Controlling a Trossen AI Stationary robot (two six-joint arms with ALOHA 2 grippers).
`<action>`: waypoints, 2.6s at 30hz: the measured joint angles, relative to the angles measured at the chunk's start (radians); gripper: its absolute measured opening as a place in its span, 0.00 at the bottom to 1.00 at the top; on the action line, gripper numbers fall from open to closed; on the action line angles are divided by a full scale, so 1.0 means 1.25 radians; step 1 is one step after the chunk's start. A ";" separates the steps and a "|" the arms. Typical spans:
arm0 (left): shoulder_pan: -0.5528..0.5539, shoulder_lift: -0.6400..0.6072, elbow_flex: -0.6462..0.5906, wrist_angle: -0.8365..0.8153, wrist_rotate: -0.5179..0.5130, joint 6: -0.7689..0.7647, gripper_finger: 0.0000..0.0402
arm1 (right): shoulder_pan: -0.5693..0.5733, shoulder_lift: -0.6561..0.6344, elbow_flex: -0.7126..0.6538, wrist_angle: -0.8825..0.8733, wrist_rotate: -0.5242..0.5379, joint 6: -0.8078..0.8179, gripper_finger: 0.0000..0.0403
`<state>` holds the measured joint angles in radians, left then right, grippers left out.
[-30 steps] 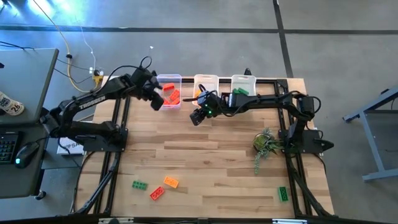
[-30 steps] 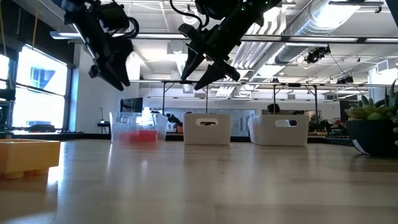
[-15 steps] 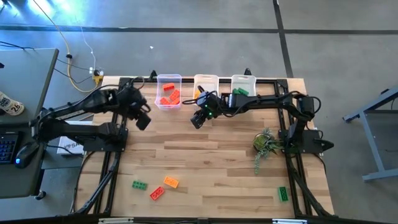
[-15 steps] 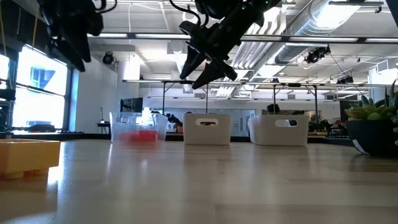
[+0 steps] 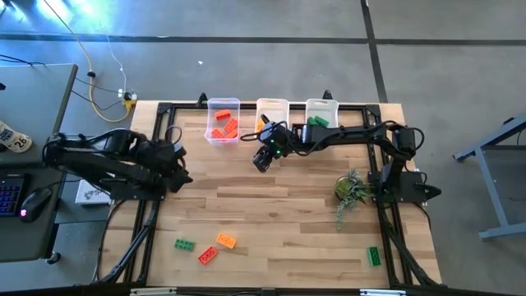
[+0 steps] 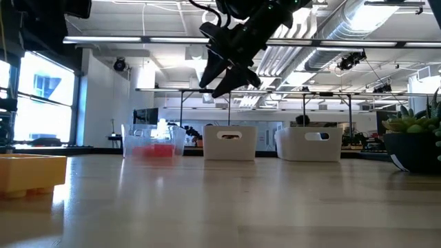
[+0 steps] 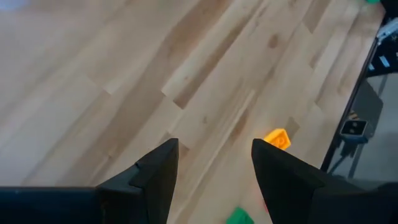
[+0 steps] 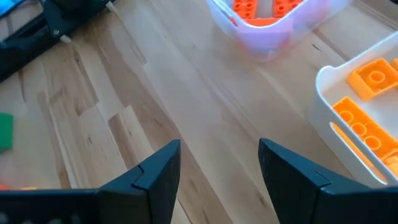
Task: Sort & place blocks by color
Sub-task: Put the green game piece into the right white bin
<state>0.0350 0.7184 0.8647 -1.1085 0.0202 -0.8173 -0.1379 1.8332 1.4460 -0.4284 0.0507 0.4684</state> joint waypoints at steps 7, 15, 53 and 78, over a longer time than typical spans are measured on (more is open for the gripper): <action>-0.165 0.035 -0.045 0.005 -0.004 -0.053 0.48 | 0.021 0.000 -0.002 -0.016 0.001 -0.026 0.50; -0.330 0.070 -0.063 0.009 -0.007 -0.116 0.48 | 0.048 0.000 -0.002 -0.052 0.001 -0.040 0.50; -0.647 0.283 -0.063 0.112 0.136 -0.563 0.48 | 0.077 0.000 -0.002 -0.068 0.002 -0.041 0.50; -0.710 0.349 -0.063 0.250 -0.009 -0.284 0.53 | 0.116 0.000 -0.002 -0.067 0.023 -0.059 0.50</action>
<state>-0.8520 1.1545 0.7864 -0.7962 0.0088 -1.1725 0.0074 1.8332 1.4433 -0.5121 0.0793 0.3950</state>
